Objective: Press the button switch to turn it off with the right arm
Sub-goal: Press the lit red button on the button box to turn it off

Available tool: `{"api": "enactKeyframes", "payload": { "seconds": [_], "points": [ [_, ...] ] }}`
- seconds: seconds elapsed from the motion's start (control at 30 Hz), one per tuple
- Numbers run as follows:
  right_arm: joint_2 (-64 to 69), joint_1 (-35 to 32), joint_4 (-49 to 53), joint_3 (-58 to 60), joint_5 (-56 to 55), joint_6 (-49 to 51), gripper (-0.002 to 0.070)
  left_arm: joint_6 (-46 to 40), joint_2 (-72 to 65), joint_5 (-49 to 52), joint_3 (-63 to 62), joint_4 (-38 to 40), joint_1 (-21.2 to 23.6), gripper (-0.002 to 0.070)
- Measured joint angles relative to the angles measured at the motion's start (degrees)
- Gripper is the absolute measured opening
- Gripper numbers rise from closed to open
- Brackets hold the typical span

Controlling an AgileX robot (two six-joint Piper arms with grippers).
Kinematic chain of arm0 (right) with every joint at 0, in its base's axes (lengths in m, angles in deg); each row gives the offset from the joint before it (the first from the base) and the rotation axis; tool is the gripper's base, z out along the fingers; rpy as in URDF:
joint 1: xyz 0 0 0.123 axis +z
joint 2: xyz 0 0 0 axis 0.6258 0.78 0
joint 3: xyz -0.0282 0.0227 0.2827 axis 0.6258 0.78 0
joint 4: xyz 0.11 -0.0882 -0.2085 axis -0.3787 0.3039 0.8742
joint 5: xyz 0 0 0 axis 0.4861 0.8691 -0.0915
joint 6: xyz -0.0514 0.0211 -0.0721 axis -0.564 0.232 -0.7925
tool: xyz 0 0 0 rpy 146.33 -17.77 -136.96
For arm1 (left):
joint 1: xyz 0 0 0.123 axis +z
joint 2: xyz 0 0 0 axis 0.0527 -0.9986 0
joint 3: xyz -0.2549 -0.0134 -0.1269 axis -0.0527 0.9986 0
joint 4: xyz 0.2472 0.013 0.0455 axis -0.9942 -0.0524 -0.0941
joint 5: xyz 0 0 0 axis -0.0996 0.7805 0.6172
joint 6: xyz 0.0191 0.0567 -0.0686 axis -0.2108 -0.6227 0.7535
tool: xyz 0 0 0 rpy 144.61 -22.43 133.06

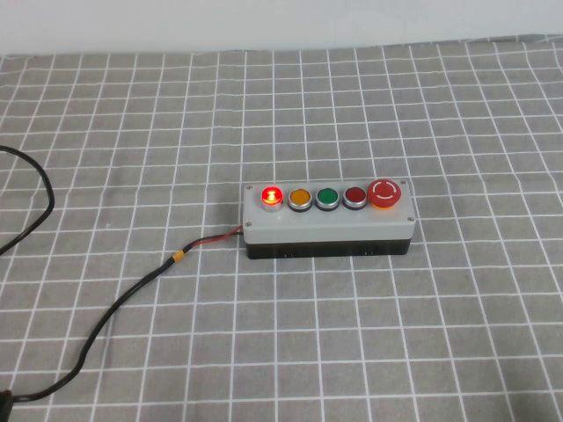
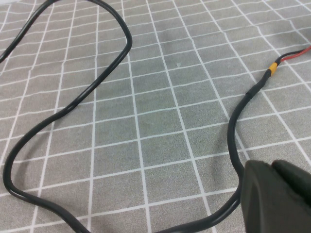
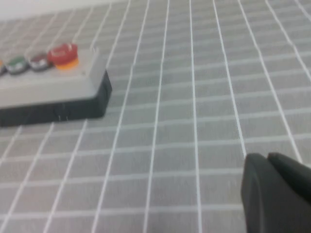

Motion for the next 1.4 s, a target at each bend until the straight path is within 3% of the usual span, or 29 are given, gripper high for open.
{"api": "enactKeyframes", "payload": {
  "seconds": [0.3,0.63,0.73,0.83,1.03,1.4],
  "points": [
    [0.0,0.0,0.0,0.0,-18.5,0.0,-0.0016,0.0,0.0,0.0,0.0,0.0,0.0,-0.0003],
    [0.0,0.0,-1.9,0.0,-57.7,-0.5,-0.0016,0.0,0.0,0.0,0.0,0.0,0.0,-0.0003],
    [-0.3,0.0,-4.7,-1.4,-62.8,0.6,-0.0016,0.0,0.0,0.0,0.0,0.0,0.0,-0.0003],
    [-0.4,0.0,-5.5,-8.0,-58.0,3.1,-0.0016,0.0,0.0,0.0,0.0,0.0,0.0,-0.0003],
    [1.5,0.0,-5.3,-27.0,-35.3,4.3,-0.0016,0.0,0.0,0.0,0.0,0.0,0.0,-0.0003],
    [30.3,0.0,-4.8,-54.9,5.7,1.9,-0.0016,0.0,0.0,0.0,0.0,0.0,0.0,-0.0003]
  ]
}}
